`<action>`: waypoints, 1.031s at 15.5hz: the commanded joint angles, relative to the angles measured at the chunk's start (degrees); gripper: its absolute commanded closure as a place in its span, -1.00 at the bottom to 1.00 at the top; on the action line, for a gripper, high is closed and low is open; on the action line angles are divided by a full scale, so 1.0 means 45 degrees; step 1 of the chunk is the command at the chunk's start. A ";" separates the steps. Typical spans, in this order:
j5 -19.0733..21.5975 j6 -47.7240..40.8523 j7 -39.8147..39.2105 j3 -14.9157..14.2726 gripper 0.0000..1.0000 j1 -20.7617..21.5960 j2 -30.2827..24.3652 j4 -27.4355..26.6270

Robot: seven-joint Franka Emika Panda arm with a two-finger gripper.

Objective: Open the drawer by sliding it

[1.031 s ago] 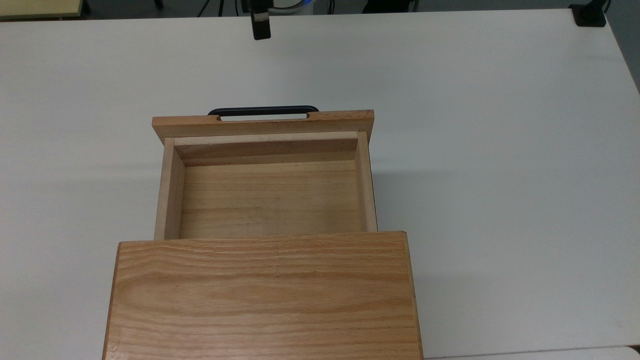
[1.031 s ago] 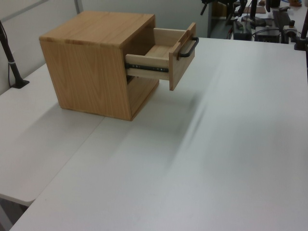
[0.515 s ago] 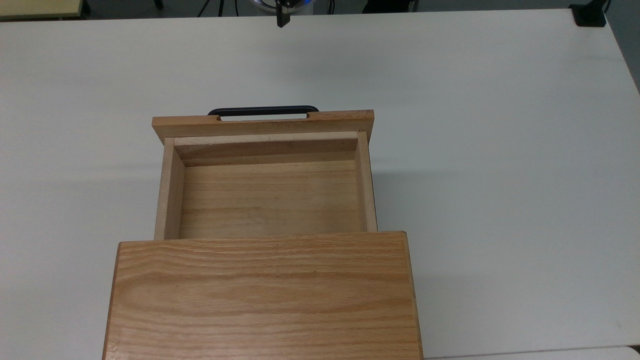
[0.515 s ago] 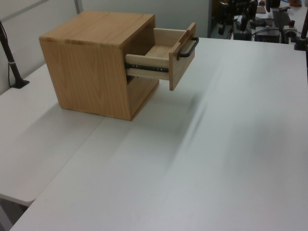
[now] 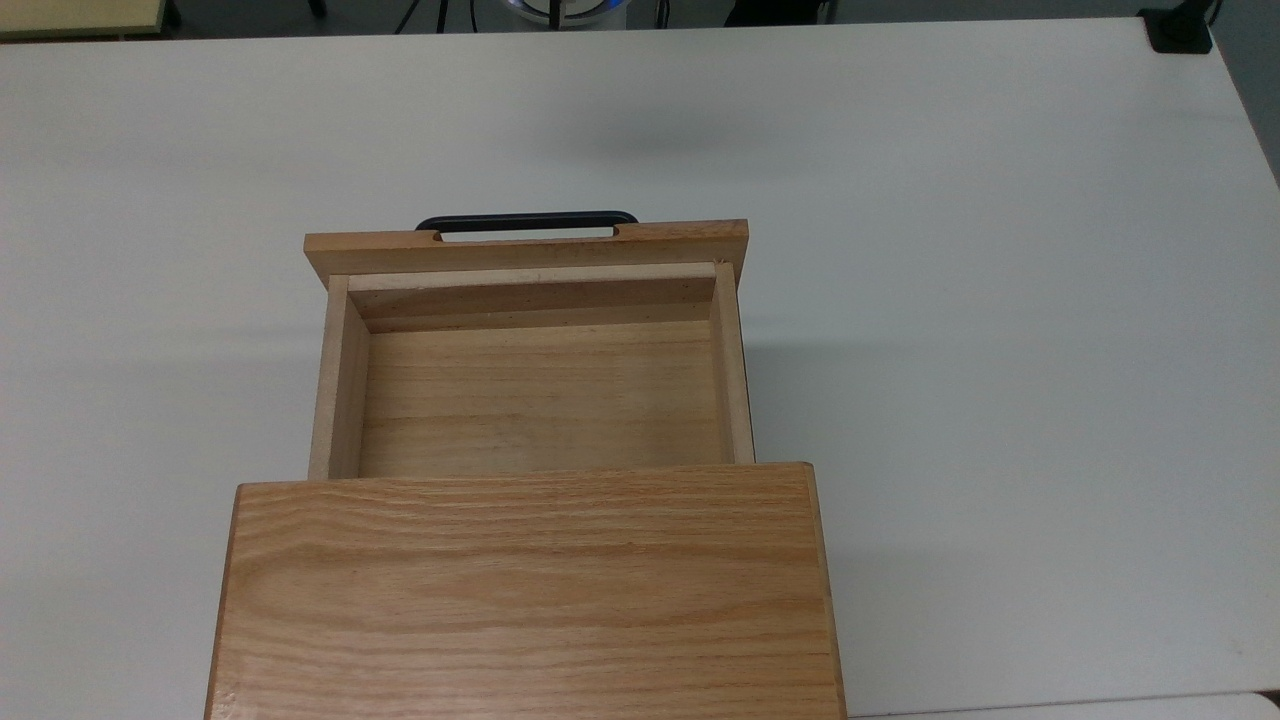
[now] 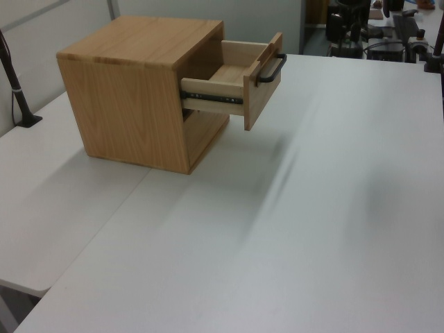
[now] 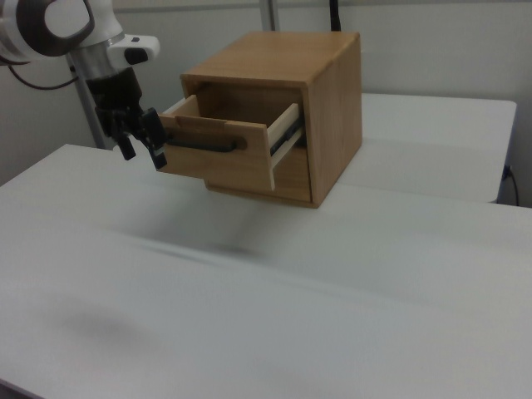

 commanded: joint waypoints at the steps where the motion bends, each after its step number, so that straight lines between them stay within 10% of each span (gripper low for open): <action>1: -0.0218 -0.0657 -0.3233 -0.0042 -1.00 0.0196 0.0325 0.0385; 16: 0.1443 -0.0560 -0.3083 -0.0218 -1.00 -0.0156 0.1848 0.1655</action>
